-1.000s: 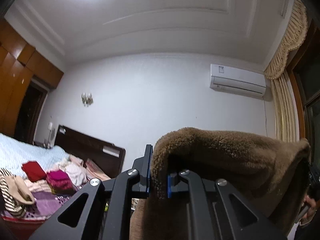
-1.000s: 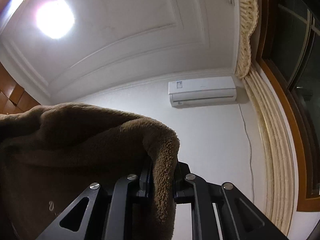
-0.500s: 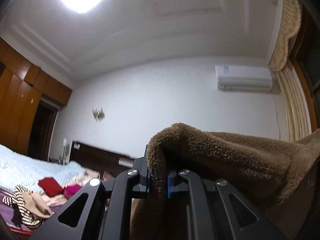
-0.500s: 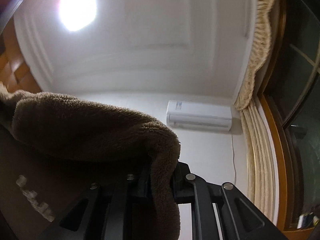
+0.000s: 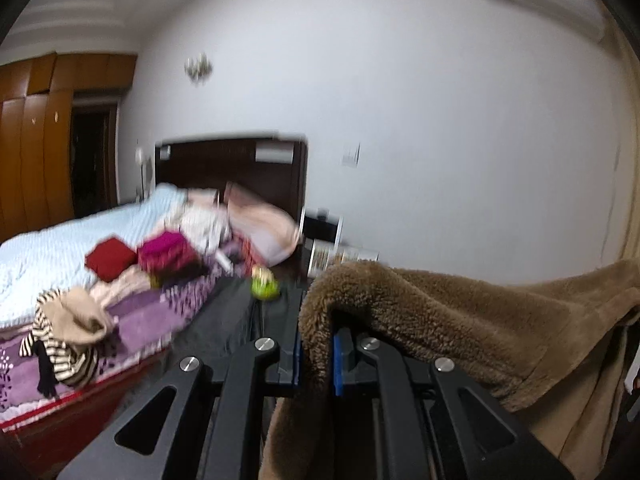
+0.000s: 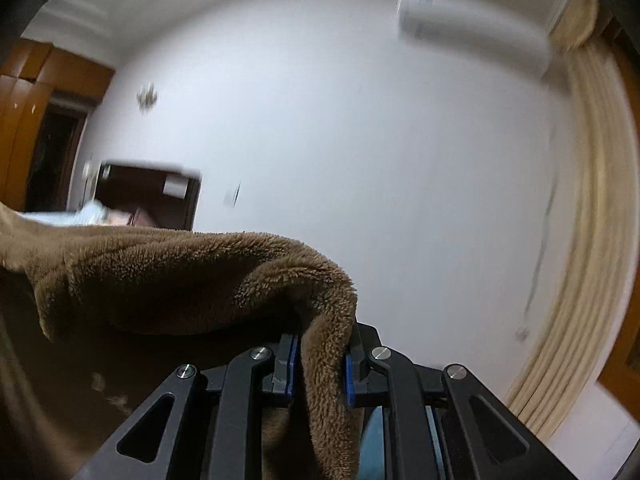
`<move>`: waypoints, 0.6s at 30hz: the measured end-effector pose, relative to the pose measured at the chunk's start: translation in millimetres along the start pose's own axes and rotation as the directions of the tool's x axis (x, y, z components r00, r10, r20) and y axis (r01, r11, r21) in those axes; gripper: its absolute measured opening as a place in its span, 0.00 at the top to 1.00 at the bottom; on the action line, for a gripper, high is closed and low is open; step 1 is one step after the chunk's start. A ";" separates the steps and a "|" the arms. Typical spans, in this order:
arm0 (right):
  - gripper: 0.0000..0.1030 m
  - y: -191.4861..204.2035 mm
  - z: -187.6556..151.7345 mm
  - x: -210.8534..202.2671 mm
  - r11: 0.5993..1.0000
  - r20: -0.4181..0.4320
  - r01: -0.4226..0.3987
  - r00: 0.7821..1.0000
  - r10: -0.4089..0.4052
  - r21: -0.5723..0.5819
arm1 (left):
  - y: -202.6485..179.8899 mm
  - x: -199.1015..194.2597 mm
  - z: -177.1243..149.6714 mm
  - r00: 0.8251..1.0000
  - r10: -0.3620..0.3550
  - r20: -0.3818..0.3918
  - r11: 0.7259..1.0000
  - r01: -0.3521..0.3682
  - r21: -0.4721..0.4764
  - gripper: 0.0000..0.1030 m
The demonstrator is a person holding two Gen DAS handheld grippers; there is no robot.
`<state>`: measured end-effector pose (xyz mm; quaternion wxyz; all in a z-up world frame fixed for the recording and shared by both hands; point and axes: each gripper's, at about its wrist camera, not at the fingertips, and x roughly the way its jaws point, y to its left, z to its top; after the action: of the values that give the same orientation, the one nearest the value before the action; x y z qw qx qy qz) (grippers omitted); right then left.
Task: Fold clothes
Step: 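Lower the held fleece sweatshirt onto the black sheet with both grippers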
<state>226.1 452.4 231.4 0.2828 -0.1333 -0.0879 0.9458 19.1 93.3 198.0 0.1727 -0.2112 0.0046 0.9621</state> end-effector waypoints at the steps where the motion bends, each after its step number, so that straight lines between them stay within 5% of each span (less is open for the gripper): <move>1: 0.84 5.7 -11.8 23.5 1.000 -0.050 -0.010 0.999 0.009 -0.002 | -1.0 23.5 -6.9 0.999 0.009 -0.041 1.000 -0.009 0.001 0.87; 7: 0.84 19.3 -62.5 119.9 0.996 -0.278 -0.072 0.957 0.081 0.045 | -5.9 134.0 -35.5 0.971 0.078 -0.224 0.996 -0.069 0.050 0.87; 13: 0.80 33.2 -111.8 178.5 0.991 -0.462 -0.127 0.878 0.126 0.030 | -19.2 219.2 -68.9 0.910 0.133 -0.393 0.989 -0.094 0.118 0.85; 16: 0.60 37.9 -124.7 196.4 0.991 -0.517 -0.137 0.847 0.124 0.014 | -18.1 258.2 -89.9 0.863 0.160 -0.479 0.985 -0.111 0.129 0.85; 17: 0.41 40.6 -132.1 197.8 0.991 -0.522 -0.131 0.845 0.116 0.009 | -16.1 265.9 -94.0 0.853 0.161 -0.496 0.986 -0.112 0.127 0.85; 18: 0.34 39.2 -132.6 197.2 0.992 -0.517 -0.123 0.849 0.108 0.006 | -14.1 272.5 -97.3 0.845 0.159 -0.511 0.986 -0.112 0.122 0.85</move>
<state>87.5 542.2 56.2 0.2369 -0.3907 -0.0137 0.8894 -168.7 188.6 -1.0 0.1058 -0.4538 0.1082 0.8782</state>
